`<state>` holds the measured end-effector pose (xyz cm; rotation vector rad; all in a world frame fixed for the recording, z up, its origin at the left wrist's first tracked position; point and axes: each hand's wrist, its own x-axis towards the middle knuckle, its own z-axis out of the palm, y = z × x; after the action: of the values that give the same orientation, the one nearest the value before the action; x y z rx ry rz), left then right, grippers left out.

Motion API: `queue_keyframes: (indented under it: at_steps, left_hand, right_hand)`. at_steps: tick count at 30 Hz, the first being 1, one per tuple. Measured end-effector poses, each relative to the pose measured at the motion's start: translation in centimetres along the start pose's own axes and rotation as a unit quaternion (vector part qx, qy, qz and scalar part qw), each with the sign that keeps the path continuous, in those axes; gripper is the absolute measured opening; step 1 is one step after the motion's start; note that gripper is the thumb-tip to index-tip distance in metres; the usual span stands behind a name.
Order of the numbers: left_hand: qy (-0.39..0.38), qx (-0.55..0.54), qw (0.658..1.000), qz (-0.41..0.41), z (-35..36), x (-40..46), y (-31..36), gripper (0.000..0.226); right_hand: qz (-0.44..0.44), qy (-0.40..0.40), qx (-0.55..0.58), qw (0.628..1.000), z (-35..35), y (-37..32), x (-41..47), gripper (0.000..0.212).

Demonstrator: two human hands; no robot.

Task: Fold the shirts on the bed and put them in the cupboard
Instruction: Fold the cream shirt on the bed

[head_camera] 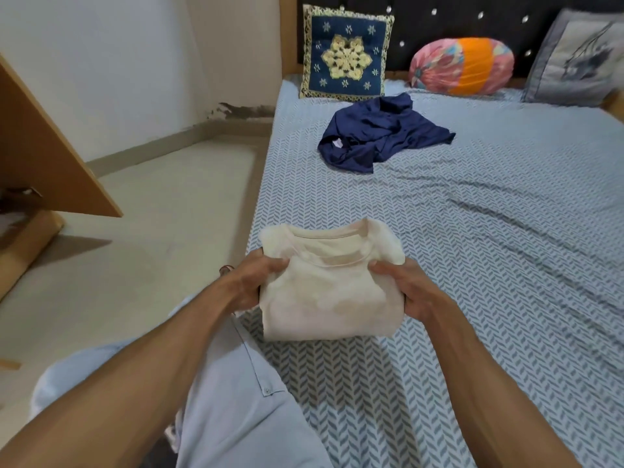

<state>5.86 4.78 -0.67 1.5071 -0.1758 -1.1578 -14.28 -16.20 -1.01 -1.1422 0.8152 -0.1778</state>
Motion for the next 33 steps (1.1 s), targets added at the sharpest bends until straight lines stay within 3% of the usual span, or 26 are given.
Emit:
queue_keyframes:
  at_steps: [3, 8, 12, 19, 25, 30, 33]
  left_hand:
    - [0.01, 0.013, 0.999, 0.044, -0.5, -3.0, 2.7, 0.047]
    - [0.054, 0.031, 0.99, 0.126, -3.1, -9.0, 6.2, 0.032]
    - [0.091, 0.016, 0.982, 0.163, -6.4, -13.6, 7.9, 0.026]
    - [0.117, -0.047, 0.97, 0.207, -12.6, -18.4, 8.7, 0.034]
    - [0.156, -0.097, 0.964, 0.193, -17.5, -19.0, 7.2, 0.028]
    - [0.188, -0.139, 0.959, 0.158, -22.5, -17.2, 6.5, 0.031]
    - [0.195, -0.146, 0.958, 0.149, -26.0, -15.2, 6.8, 0.035]
  right_hand:
    - [-0.032, -0.012, 0.001, 0.999, 1.6, -2.4, -0.8, 0.031]
    - [-0.092, -0.043, -0.005, 0.995, 6.2, -6.3, -2.9, 0.04]
    - [-0.12, -0.079, -0.007, 0.99, 11.2, -8.7, -4.8, 0.06]
    - [-0.135, -0.14, -0.025, 0.981, 19.0, -10.5, -5.0, 0.048]
    - [-0.107, -0.179, -0.044, 0.977, 24.4, -9.7, -3.3, 0.029]
    - [-0.07, -0.186, -0.061, 0.978, 29.1, -8.7, 0.1, 0.038]
    - [-0.052, -0.187, -0.069, 0.978, 32.2, -8.5, 2.9, 0.033]
